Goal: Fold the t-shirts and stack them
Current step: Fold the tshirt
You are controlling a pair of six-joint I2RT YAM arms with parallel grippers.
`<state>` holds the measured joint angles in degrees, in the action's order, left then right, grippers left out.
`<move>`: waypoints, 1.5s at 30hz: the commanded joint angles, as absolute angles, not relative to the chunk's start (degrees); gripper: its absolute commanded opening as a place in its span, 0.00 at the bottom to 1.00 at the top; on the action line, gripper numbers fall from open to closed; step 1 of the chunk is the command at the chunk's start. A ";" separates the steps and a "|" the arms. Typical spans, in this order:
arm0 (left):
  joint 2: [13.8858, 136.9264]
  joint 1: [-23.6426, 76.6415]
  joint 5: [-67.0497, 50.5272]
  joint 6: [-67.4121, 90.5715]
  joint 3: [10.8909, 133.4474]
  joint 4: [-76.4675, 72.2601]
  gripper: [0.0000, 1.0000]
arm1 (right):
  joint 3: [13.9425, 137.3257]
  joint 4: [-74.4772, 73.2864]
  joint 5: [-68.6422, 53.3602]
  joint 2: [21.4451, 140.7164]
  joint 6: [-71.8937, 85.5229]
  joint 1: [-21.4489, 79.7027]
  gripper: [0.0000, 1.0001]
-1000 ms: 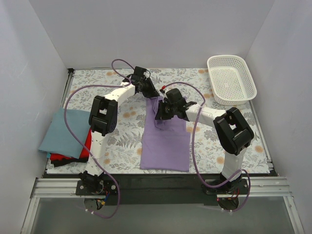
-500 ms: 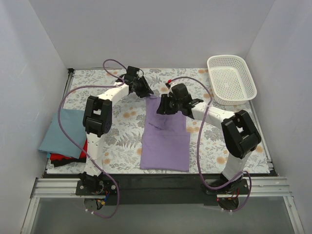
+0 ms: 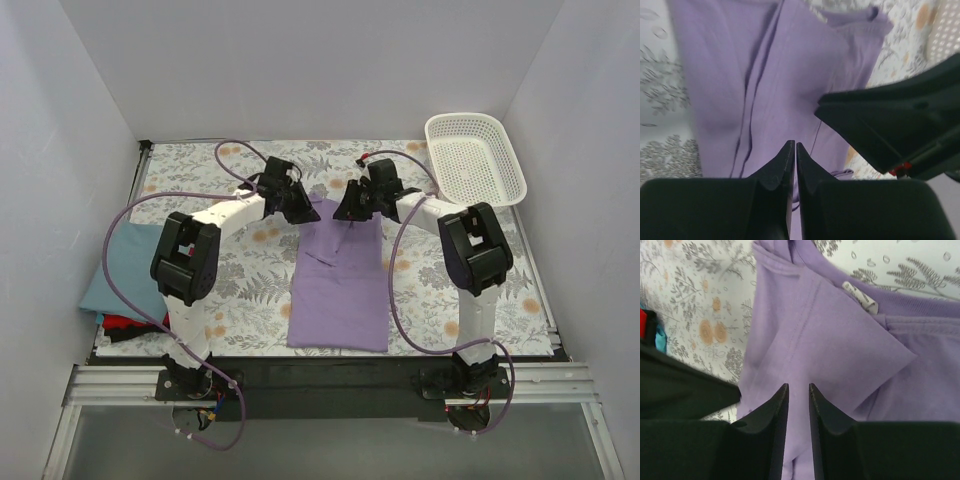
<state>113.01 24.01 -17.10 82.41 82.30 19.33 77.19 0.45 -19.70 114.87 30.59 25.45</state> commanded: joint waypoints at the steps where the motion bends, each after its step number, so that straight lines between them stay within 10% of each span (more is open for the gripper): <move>1: 112.93 27.15 -19.25 82.09 80.16 16.70 0.03 | 80.16 2.90 -23.64 117.68 32.17 25.05 0.28; 37: 113.74 28.75 -14.85 75.67 92.99 28.38 0.10 | 94.04 -2.98 -30.76 122.70 32.87 13.71 0.34; 45: 94.53 27.60 -10.98 77.78 75.27 32.35 0.21 | 64.77 -5.19 -25.85 98.30 32.70 15.73 0.39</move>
